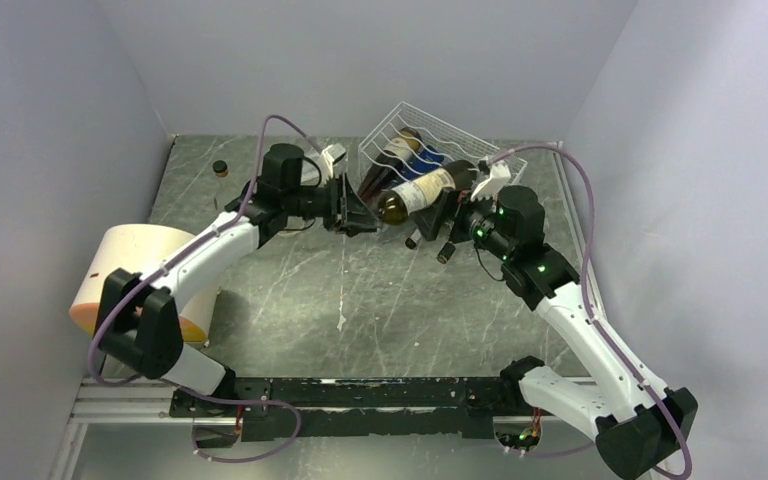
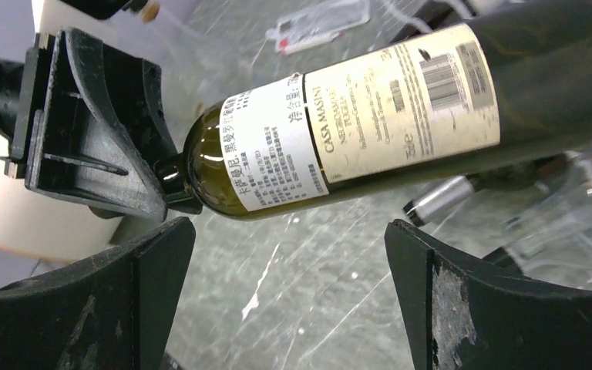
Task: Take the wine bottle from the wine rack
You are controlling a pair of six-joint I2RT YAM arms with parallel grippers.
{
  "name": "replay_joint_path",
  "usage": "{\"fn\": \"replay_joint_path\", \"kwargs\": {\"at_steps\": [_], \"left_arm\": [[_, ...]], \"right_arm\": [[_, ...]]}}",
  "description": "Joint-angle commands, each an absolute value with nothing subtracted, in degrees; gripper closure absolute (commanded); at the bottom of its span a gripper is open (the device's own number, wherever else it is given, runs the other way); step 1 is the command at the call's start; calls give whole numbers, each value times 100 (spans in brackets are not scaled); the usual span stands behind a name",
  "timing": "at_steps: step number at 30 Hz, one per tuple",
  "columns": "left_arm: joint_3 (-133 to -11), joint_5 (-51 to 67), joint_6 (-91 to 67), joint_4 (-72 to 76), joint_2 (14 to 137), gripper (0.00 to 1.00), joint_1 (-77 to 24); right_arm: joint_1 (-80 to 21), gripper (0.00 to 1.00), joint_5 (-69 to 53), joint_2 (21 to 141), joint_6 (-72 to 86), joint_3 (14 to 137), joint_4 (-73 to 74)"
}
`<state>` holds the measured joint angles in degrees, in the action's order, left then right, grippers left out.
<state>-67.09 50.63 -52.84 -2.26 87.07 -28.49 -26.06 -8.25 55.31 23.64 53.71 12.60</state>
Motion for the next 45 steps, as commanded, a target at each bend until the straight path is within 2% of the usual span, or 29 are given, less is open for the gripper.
{"fn": "replay_joint_path", "kwargs": {"at_steps": [1,9,15,21,28,39,42,45], "left_arm": [[-6455,4883,-4400,-719,7903,93,-2905],[-5598,4357,-4037,-1814,6796,93,-2909],[-5435,3923,-3639,-3103,6223,93,-2917],[-5414,3233,-3165,-4444,5885,93,-2927],[-5710,2249,-2842,-5480,5687,93,-2944],[-6123,1832,-2501,-6232,5552,93,-2962],[-6154,1765,-2475,-6301,5541,93,-2956],[-6080,1809,-2461,-6285,5504,93,-2960]], "right_arm": [[-2584,0,-1998,5431,2444,5073,1141],[-2776,0,-2980,5755,2600,4394,574],[-4033,0,-2071,6225,2312,4719,633],[-4665,0,-1861,6996,1784,5146,662],[-5862,0,-1015,7789,243,5687,560],[-6086,0,-1457,8608,-2242,5339,-1161],[-6235,0,-992,8747,-2907,5255,-1460],[-6243,0,-1141,8838,-3455,4944,-2114]]}}
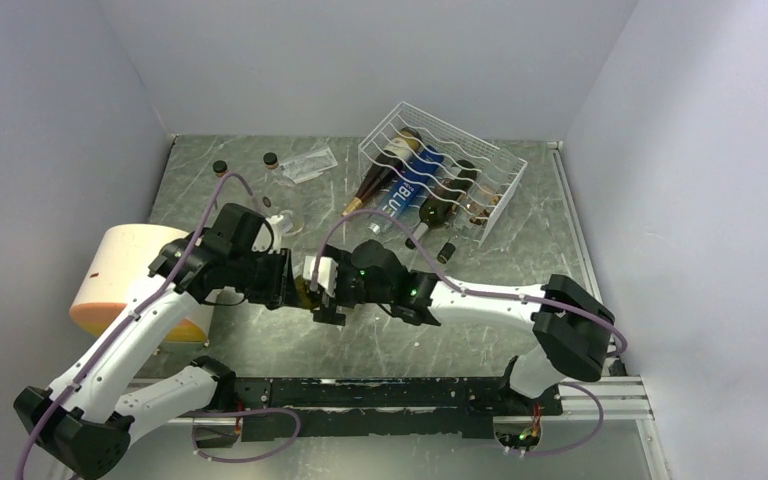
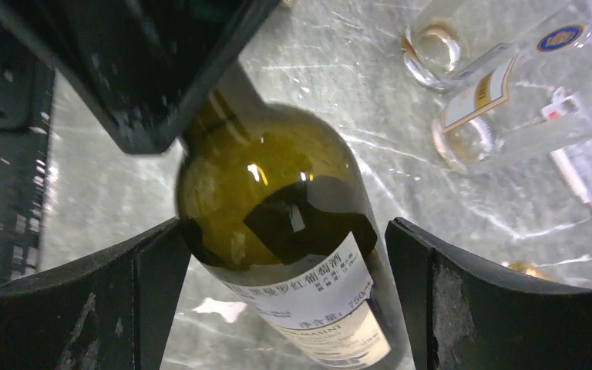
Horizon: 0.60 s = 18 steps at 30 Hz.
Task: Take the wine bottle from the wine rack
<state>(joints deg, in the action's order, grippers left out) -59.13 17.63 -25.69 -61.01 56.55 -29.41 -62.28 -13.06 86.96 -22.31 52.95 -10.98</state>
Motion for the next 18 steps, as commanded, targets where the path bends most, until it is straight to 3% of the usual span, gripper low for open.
{"fn": "replay_joint_path", "kwargs": {"at_steps": [1,11,14,16,18], "left_arm": [[-6066,1821,-2453,-6285,5494,93,-2958],[-6215,1654,-2458,-6413,5480,93,-2961],[-6309,1539,-2491,-6421,5454,93,-2960],[-6405,1417,-2526,-6477,5447,86,-2954],[-6520,1302,-2567,-6524,5432,74,-2955]], "right_arm": [[-6252,0,-1222,8870,-3600,4863,-2268],[-6346,0,-1023,9589,-3847,4884,-3317],[-6410,5,-996,9683,-3881,4841,-3673],[-6418,19,-1002,9686,-3709,4786,-3895],[-6417,40,-1070,9679,-3472,4781,-3970]]}}
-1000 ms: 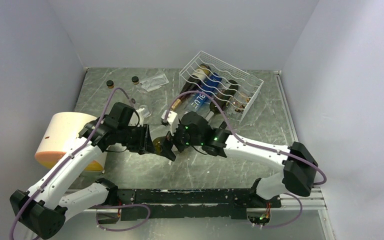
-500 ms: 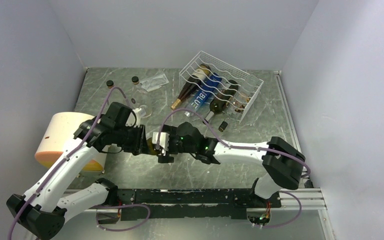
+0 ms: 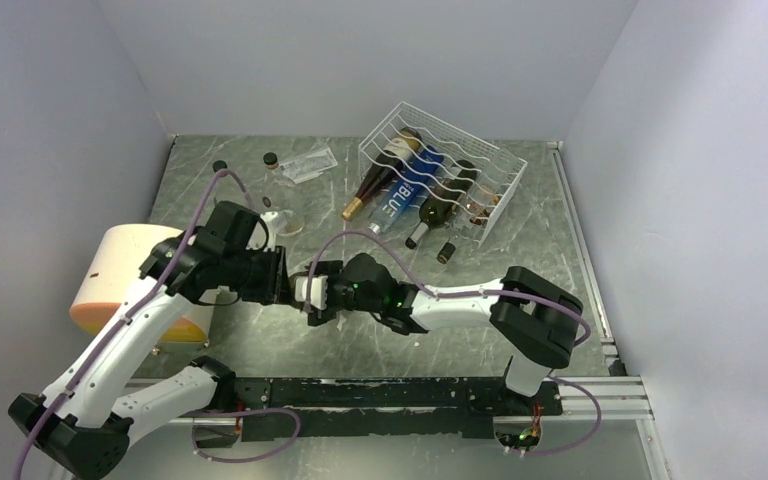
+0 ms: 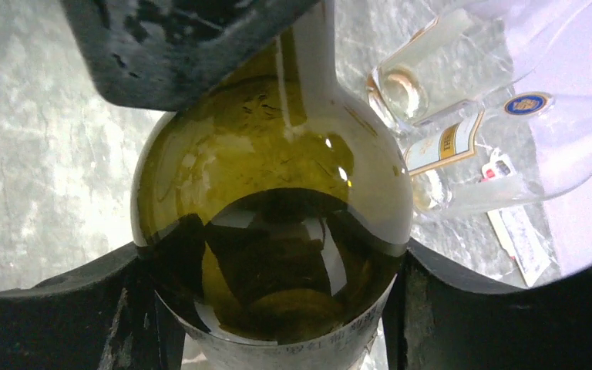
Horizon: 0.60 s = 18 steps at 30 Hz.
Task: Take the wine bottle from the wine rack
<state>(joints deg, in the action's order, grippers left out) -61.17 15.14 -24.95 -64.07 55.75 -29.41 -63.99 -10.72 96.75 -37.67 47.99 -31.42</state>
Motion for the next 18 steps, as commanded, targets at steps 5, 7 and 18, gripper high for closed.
{"fn": "replay_joint_path", "kwargs": {"at_steps": [5,7,18], "left_arm": [[-6856,1003,-2649,-6201,5159,13,-2950],[-6968,811,-2648,-5967,5033,0,-2957],[-5623,100,-2049,-3323,3691,6,-2958]], "right_arm": [[-6408,73,-1048,9689,-2804,4549,-4602],[-6407,72,-1003,9715,-2541,4437,-4945],[-6217,72,-20,9992,-233,4608,-5689]]}}
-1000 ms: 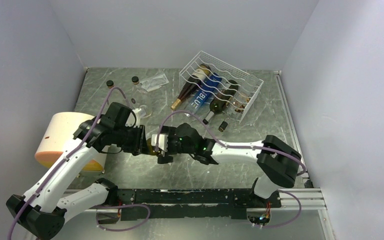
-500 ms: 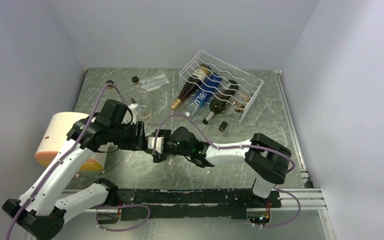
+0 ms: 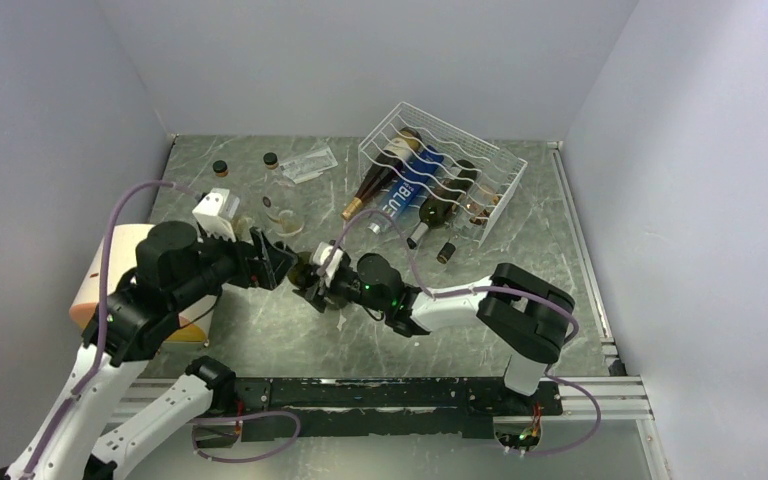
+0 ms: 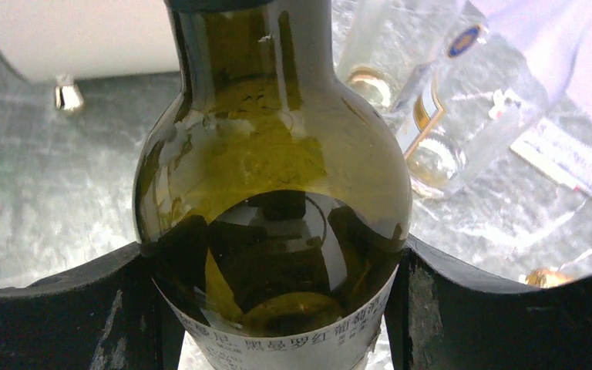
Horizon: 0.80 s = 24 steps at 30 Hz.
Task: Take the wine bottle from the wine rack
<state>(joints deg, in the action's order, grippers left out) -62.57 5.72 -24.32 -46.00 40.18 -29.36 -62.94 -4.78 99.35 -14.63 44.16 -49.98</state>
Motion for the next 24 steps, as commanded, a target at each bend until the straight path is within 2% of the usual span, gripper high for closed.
{"fn": "replay_joint_path", "kwargs": {"at_steps": [1,5,10,17,24], "left_arm": [[-5508,48,-1861,-3136,3612,6,-2956],[-5241,148,-1473,-2542,3579,9,-2958],[-5388,-163,-1521,-2690,4185,24,-2957],[-5204,191,-1629,-2165,4539,29,-2955],[-5412,187,-1492,-1965,5092,41,-2958]], "right_arm": [[-6207,72,121,10001,-47,4631,-5682],[-6188,72,129,10037,226,4818,-5400],[-6194,72,149,9980,251,4826,-5275],[-6192,71,105,9962,262,4808,-5211],[-6193,64,62,9909,285,4796,-5176]]}}
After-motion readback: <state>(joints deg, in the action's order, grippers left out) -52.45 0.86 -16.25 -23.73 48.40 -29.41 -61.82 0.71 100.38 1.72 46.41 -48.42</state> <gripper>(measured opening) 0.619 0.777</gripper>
